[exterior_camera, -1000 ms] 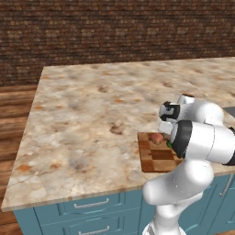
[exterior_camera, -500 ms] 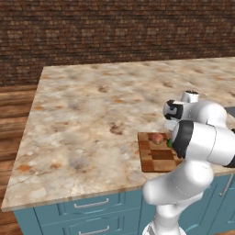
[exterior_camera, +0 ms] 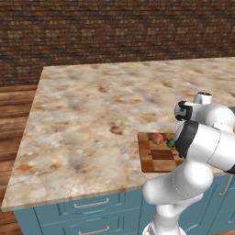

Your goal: Place the avocado, onion, tomato, and bell pepper on the cutting board.

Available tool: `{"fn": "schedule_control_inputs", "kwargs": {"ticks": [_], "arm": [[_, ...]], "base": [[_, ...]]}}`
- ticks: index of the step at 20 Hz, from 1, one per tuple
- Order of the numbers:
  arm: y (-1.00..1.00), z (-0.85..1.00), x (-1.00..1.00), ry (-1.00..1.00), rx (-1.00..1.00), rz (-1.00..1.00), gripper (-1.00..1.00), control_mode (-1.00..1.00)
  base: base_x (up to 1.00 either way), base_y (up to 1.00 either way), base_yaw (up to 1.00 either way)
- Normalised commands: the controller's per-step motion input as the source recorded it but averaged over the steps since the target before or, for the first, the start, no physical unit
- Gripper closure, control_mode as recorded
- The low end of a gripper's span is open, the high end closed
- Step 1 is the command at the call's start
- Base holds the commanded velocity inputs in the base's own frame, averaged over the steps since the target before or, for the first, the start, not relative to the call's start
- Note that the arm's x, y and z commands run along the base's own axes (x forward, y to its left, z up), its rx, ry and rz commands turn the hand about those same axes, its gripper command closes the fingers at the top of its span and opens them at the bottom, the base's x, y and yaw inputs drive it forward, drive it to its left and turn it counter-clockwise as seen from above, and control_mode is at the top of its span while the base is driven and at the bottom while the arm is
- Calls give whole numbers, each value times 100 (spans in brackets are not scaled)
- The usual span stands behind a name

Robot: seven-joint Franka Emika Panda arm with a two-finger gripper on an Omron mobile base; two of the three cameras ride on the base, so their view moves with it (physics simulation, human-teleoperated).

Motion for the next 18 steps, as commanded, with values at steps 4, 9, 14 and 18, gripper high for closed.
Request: {"fn": "schedule_control_inputs", "kwargs": {"ticks": [4, 9, 14, 18], "arm": [[-22, 0, -46, 0, -1, 2, -100, -100], [-6, 0, -25, -2, -6, 3, -100, -100], [-5, 0, 0, -3, -6, 10, -100, -100], [-17, 0, 0, -5, -4, 16, -100, -100]], "base": [[0, 0, 0], [0, 0, 0], [0, 0, 0], [0, 0, 0]]}}
